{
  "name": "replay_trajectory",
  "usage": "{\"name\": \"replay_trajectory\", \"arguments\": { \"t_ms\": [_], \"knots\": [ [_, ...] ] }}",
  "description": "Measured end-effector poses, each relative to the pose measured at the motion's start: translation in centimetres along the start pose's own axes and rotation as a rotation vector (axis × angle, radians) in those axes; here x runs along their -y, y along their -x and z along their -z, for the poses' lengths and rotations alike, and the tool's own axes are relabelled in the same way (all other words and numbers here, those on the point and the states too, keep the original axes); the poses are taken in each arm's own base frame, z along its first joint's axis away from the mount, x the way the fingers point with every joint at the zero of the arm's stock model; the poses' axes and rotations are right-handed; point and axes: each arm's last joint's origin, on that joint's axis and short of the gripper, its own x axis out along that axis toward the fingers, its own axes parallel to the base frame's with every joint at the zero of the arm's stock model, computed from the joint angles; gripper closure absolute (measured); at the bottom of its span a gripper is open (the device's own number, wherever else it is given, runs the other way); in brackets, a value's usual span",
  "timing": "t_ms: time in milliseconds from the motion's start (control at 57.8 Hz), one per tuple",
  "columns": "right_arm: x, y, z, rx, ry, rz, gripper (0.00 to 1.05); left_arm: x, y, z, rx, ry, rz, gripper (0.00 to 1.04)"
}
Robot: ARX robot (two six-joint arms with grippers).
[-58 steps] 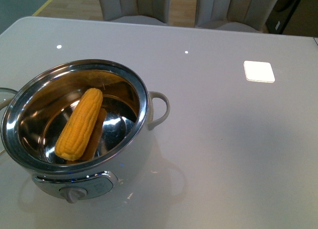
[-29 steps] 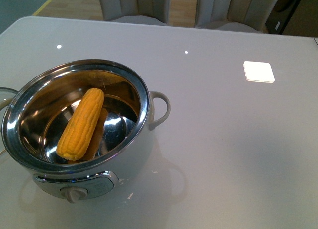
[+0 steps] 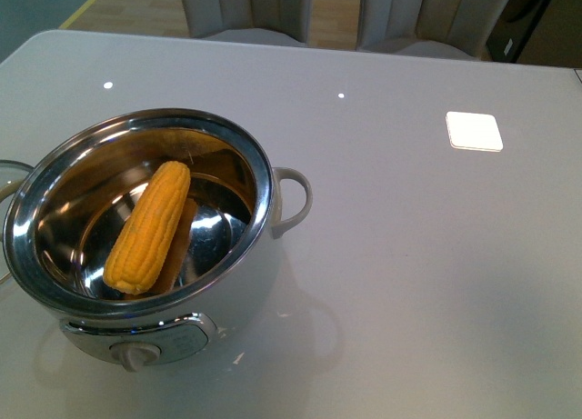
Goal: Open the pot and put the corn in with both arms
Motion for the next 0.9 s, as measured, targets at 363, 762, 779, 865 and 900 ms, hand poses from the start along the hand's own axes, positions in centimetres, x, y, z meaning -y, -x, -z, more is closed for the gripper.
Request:
{"name": "replay_trajectory", "arguments": {
  "t_ms": [363,762,779,865,900],
  "knots": [
    [0.0,1.0,0.4,0.028,0.0,-0.001,1.03,0.0,0.0,0.0,0.0,0.0,0.0,0.07],
    [0.0,1.9,0.4,0.027,0.0,-0.001,1.03,0.0,0.0,0.0,0.0,0.0,0.0,0.07],
    [0.0,1.9,0.4,0.027,0.0,-0.001,1.03,0.0,0.0,0.0,0.0,0.0,0.0,0.07],
    [0.0,2.0,0.5,0.027,0.0,-0.001,1.03,0.0,0.0,0.0,0.0,0.0,0.0,0.07],
    [0.0,2.3,0.6,0.017,0.0,0.0,1.03,0.0,0.0,0.0,0.0,0.0,0.0,0.07]
  ]
}}
